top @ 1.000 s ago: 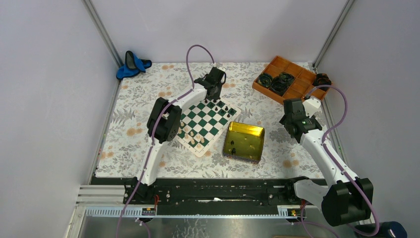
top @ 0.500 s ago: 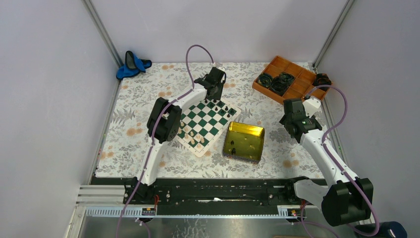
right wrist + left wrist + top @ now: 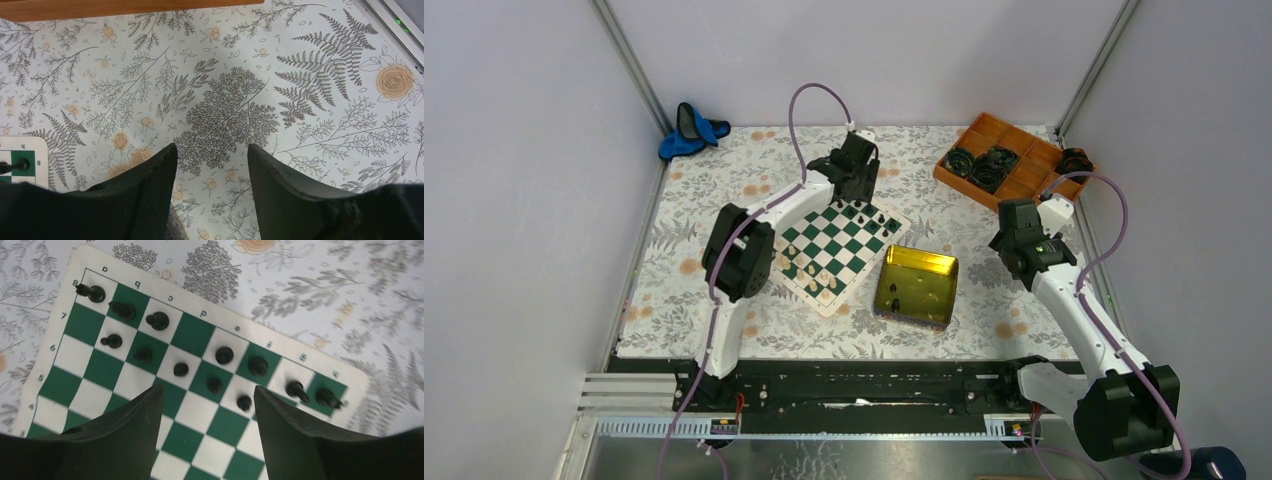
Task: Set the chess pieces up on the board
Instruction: Place the chess piece on the chessboard, then pick up the chess piece from the storage box.
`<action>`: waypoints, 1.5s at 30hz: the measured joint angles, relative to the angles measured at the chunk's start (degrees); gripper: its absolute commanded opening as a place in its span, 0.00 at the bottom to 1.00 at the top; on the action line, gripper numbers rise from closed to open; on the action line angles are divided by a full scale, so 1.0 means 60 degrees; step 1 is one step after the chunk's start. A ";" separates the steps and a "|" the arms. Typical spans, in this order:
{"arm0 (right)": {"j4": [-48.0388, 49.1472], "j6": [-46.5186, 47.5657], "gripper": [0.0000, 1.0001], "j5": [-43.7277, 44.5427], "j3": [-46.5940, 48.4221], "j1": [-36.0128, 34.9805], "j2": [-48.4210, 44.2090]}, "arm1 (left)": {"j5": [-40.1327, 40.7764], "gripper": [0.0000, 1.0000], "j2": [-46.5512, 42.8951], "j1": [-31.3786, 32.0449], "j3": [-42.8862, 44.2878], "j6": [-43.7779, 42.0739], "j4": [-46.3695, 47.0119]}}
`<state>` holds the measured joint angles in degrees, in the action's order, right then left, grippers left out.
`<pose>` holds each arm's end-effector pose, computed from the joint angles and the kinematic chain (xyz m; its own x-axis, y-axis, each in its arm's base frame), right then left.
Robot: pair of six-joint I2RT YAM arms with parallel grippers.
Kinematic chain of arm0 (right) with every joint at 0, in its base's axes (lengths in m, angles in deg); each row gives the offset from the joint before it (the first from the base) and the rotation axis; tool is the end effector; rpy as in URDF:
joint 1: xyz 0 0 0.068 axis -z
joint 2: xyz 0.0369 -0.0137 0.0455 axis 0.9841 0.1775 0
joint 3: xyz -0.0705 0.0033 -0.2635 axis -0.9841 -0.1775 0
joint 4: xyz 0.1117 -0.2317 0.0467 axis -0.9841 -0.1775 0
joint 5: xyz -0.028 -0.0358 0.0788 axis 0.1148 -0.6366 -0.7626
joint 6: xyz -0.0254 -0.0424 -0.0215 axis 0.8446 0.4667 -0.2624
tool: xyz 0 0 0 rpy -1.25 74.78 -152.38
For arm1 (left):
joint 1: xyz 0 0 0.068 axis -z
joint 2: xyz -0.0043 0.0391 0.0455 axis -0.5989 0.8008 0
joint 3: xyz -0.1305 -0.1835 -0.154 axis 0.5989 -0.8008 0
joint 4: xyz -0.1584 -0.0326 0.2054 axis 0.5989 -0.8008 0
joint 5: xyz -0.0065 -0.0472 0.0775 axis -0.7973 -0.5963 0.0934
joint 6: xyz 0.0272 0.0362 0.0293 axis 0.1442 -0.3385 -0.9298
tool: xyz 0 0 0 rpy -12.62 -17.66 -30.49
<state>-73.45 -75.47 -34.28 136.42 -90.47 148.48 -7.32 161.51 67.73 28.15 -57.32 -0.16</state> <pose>0.2210 0.0227 0.2662 -0.4288 0.4437 -0.7869 0.5876 0.7986 0.1301 0.4295 -0.2477 0.2111 -0.7118 0.1733 -0.6807 0.2130 0.9767 0.0259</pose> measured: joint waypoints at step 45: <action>0.0146 -0.0004 0.60 -0.0423 -0.0433 0.0000 -0.0532 | 0.0557 0.47 -0.2193 0.5417 -0.3319 0.0226 -0.0933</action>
<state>-72.58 -75.50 -36.81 133.82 -90.47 145.29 -3.97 148.35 100.23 8.23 -55.96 -5.75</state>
